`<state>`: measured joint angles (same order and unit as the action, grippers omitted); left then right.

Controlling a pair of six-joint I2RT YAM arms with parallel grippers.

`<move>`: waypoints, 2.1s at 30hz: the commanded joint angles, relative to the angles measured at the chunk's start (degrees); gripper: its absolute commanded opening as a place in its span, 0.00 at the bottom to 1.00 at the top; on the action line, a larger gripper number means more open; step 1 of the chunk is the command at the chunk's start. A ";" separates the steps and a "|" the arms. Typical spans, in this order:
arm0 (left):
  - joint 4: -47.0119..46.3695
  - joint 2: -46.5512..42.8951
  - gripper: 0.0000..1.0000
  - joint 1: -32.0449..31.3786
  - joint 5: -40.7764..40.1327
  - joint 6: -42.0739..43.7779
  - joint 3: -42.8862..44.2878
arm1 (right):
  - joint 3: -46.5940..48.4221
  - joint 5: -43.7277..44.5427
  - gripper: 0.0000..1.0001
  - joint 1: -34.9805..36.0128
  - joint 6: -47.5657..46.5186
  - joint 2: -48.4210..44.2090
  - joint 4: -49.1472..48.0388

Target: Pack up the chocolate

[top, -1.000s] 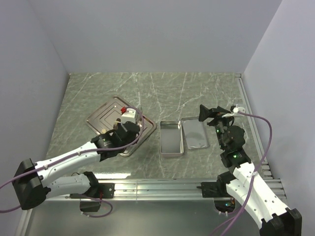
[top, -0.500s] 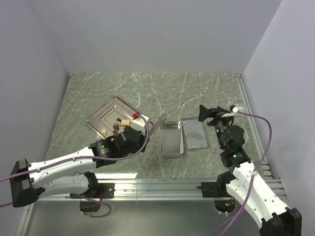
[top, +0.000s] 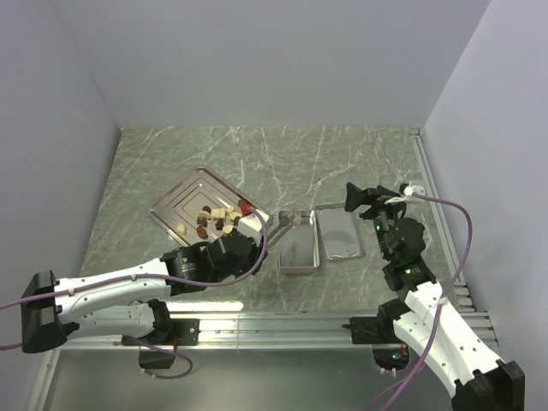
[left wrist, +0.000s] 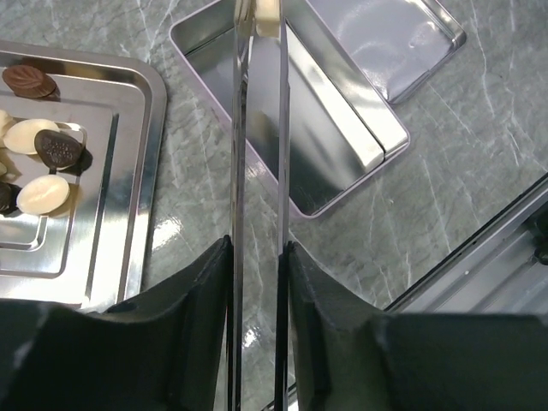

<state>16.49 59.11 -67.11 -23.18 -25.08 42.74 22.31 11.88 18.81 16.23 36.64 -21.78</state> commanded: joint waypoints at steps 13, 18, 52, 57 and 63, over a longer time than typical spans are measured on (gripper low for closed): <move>-0.93 -3.56 0.38 -0.65 -4.76 -1.37 1.03 | 2.39 -0.45 0.98 -0.17 -0.14 0.71 -1.25; -0.06 -6.99 0.38 0.40 -8.37 -2.60 -0.29 | 2.57 -0.80 0.98 -0.09 -0.14 0.80 -1.25; 6.71 4.78 0.42 19.30 -13.56 -6.82 0.24 | 3.18 -1.51 0.98 -0.17 -0.23 1.94 -0.72; 7.06 6.54 0.43 19.30 -13.21 -6.82 0.59 | 3.27 -1.51 0.98 -0.17 -0.23 2.12 -0.72; 7.06 7.42 0.45 19.39 -12.68 -6.65 0.76 | 3.53 -1.60 0.98 -0.18 -0.32 2.55 -0.63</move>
<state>23.92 66.48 -48.01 -35.38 -31.14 41.15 22.52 10.81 18.81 16.23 38.72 -21.34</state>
